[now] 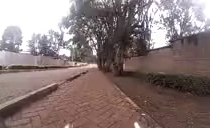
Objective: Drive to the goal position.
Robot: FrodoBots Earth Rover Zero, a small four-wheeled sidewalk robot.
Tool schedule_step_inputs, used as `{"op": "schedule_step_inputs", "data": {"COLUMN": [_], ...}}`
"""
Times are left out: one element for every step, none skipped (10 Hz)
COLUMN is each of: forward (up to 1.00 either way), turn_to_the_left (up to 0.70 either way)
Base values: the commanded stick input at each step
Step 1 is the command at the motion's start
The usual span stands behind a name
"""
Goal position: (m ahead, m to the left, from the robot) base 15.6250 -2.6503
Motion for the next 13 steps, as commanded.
{"op": "schedule_step_inputs", "data": {"forward": [0.5,0.5,0.5,0.5,0.5,0.5,0.5,0.5,0.5,0.5,0.5,0.5,0.5], "turn_to_the_left": [0.5,0.49,0.44,0.24,0.04,0.0,0.0,0.19,0.12,0.0,0.0,0.0,0.0]}}
